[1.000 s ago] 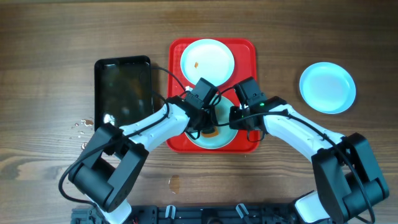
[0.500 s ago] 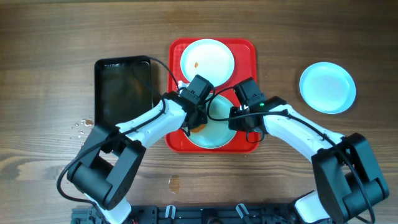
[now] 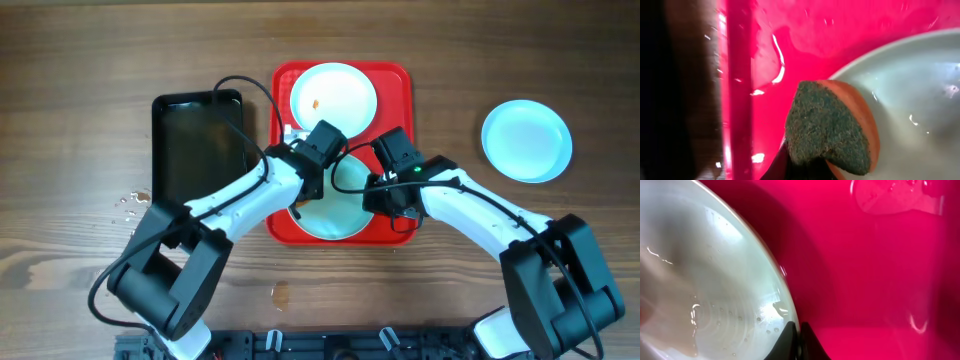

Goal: Clean dirty plates on tray and stack at the side
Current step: 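Scrub the lower plate with the sponge in the left gripper, then return the sponge to the black tray with the left gripper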

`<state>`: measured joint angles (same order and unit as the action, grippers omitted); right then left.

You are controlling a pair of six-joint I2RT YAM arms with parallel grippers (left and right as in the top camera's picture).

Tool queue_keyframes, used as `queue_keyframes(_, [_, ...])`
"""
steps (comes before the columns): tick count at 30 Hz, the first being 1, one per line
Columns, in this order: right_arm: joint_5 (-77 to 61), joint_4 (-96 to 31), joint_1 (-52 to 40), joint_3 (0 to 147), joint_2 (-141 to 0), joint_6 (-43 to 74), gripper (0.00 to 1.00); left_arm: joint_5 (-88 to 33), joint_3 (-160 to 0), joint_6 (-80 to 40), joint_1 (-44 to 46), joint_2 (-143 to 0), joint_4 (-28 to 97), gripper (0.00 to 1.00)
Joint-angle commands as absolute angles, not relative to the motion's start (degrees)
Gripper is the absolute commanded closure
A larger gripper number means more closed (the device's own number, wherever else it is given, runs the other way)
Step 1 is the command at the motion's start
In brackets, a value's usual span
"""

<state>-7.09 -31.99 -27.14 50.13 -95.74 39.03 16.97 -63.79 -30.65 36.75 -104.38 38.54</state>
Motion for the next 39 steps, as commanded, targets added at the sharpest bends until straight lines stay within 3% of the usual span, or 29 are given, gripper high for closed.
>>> queue_keyframes(1, [0.10,-34.68,-26.17,49.04,-95.46,40.69,0.96,27.03,-64.55,-30.24,34.96,-100.07,39.68,0.96])
queue_keyframes(12, [0.91,-33.43,-26.17,49.04,-95.46,37.10,0.96,28.60,-64.55,-30.24,31.40,-89.65,45.17,0.96])
queue_keyframes(20, [0.05,-30.02,-26.17,49.06,-95.46,23.20,0.96,25.76,-64.29,-28.67,18.44,-85.10,51.22,0.96])
queue_keyframes(29, [-0.08,-29.30,-26.17,49.06,-95.46,22.44,0.96,4.71,-54.65,-20.73,4.89,-88.18,35.29,0.96])
queue_keyframes(34, [-8.16,-26.04,-26.17,49.06,-95.46,12.84,0.96,2.87,-51.62,-19.20,3.99,-90.17,31.18,0.96])
queue_keyframes(36, [-9.98,-25.63,-26.17,49.06,-95.46,12.01,0.96,2.85,-51.62,-19.25,3.99,-90.19,31.20,0.87])
queue_keyframes(38, [-9.89,-25.43,-26.17,49.06,-95.46,12.32,0.84,2.83,-51.62,-19.27,3.99,-90.17,31.33,0.65])
queue_keyframes(39, [-9.85,-25.12,-26.17,49.04,-95.46,12.34,0.76,2.83,-51.62,-19.27,4.01,-90.17,31.66,0.43])
